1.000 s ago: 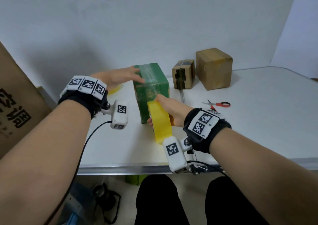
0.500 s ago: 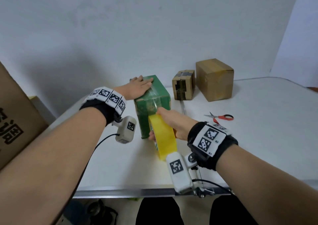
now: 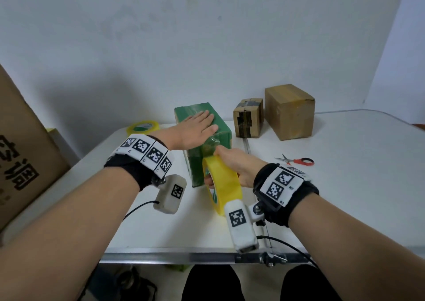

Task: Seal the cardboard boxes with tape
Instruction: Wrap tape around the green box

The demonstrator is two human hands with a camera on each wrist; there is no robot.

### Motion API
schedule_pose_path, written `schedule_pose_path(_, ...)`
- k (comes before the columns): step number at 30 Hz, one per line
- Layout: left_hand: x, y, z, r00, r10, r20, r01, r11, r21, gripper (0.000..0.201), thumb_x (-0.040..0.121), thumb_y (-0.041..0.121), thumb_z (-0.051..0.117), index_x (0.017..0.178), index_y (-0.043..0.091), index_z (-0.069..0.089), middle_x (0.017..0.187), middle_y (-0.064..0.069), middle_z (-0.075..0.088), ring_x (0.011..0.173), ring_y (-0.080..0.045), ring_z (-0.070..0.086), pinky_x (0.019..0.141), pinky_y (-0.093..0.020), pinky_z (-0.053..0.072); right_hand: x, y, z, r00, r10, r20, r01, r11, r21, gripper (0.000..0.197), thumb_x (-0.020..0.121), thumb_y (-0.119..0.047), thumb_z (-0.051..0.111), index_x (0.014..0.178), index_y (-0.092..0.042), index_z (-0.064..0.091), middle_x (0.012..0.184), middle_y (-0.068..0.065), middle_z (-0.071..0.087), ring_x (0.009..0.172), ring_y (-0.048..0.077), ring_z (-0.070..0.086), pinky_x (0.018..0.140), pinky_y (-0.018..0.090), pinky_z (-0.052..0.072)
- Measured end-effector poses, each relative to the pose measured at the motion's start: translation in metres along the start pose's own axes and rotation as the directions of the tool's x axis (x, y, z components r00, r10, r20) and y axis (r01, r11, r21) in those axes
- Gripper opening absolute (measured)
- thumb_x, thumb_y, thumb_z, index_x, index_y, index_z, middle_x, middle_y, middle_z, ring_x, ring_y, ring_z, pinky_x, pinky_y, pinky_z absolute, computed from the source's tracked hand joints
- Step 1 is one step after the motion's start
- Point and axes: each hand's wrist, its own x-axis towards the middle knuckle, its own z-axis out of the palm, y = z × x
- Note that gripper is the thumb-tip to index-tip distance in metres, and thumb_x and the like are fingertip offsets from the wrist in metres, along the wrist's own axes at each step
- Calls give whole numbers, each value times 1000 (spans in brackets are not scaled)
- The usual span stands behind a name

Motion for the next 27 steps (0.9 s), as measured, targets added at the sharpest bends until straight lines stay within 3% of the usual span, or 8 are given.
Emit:
schedule_pose_path(4, -17, 1, 6, 999, 45, -15, -46, 991, -124, 57, 105, 42, 14, 155, 16, 4, 163, 2, -4, 148, -7, -5, 115, -19, -5, 6, 1, -2, 1000, 16, 5, -16, 1000, -3, 47, 106, -38, 36, 118, 5, 50, 63, 20, 69, 60, 29, 67, 73, 44, 58)
schedule_pose_path(6, -27, -1, 4, 997, 69, -32, -75, 954, -289, 57, 104, 47, 18, 155, 23, 14, 161, 10, 11, 146, -2, 8, 113, -15, 2, 9, 2, -1, 1000, 14, 8, -14, 1000, 2, 50, 105, -41, 35, 118, 4, 52, 64, 21, 68, 63, 31, 66, 78, 47, 57)
schedule_pose_path(9, -33, -13, 0, 985, 29, -171, -130, 776, -617, 61, 97, 64, 26, 150, 37, 30, 149, 18, 41, 137, 0, 35, 118, -29, 14, 11, 1, -1, 1000, 13, 3, -13, 1000, 1, 48, 106, -39, 37, 119, 5, 49, 61, 21, 67, 57, 30, 66, 73, 44, 58)
schedule_pose_path(12, -27, -25, 1, 979, -11, -206, -76, 910, -407, 55, 100, 58, 18, 152, 39, 24, 159, 11, 23, 149, -12, 13, 122, -41, 7, 13, 0, -2, 1000, 9, 3, -9, 1000, -8, 38, 106, -33, 36, 114, 3, 47, 58, 21, 66, 63, 32, 64, 86, 50, 53)
schedule_pose_path(15, -22, -28, 11, 989, 32, -144, -56, 984, -169, 53, 103, 50, 21, 153, 35, 20, 162, 12, 8, 150, -17, -4, 122, -45, 0, 12, 0, -1, 1000, -3, 6, 3, 1000, -6, 37, 105, -33, 36, 115, 1, 47, 57, 19, 66, 62, 30, 64, 82, 49, 54)
schedule_pose_path(20, -16, -38, 24, 982, 60, -180, -81, 991, -108, 76, 91, 62, 41, 155, 33, 12, 163, 8, 2, 150, -15, -5, 120, -38, 3, 16, 7, -6, 1000, -12, 24, 13, 1000, -8, 46, 103, -41, 40, 122, 0, 48, 66, 22, 68, 61, 30, 66, 81, 49, 56)
schedule_pose_path(24, -10, -44, 20, 976, 69, -205, -90, 992, -93, 68, 95, 54, 43, 154, 34, 16, 163, 4, 7, 150, -14, 2, 119, -33, 6, 15, 13, -8, 997, -77, 14, 76, 997, 9, 39, 103, -40, 39, 116, -5, 51, 67, 19, 69, 62, 30, 66, 80, 47, 56)
schedule_pose_path(27, -9, -45, 17, 974, 63, -218, -77, 996, -53, 65, 96, 55, 41, 154, 34, 20, 162, 2, 14, 149, -15, 11, 121, -36, 13, 13, 14, -9, 992, -123, 13, 122, 992, 28, 42, 103, -41, 42, 120, -5, 53, 77, 19, 70, 69, 29, 66, 89, 50, 53)
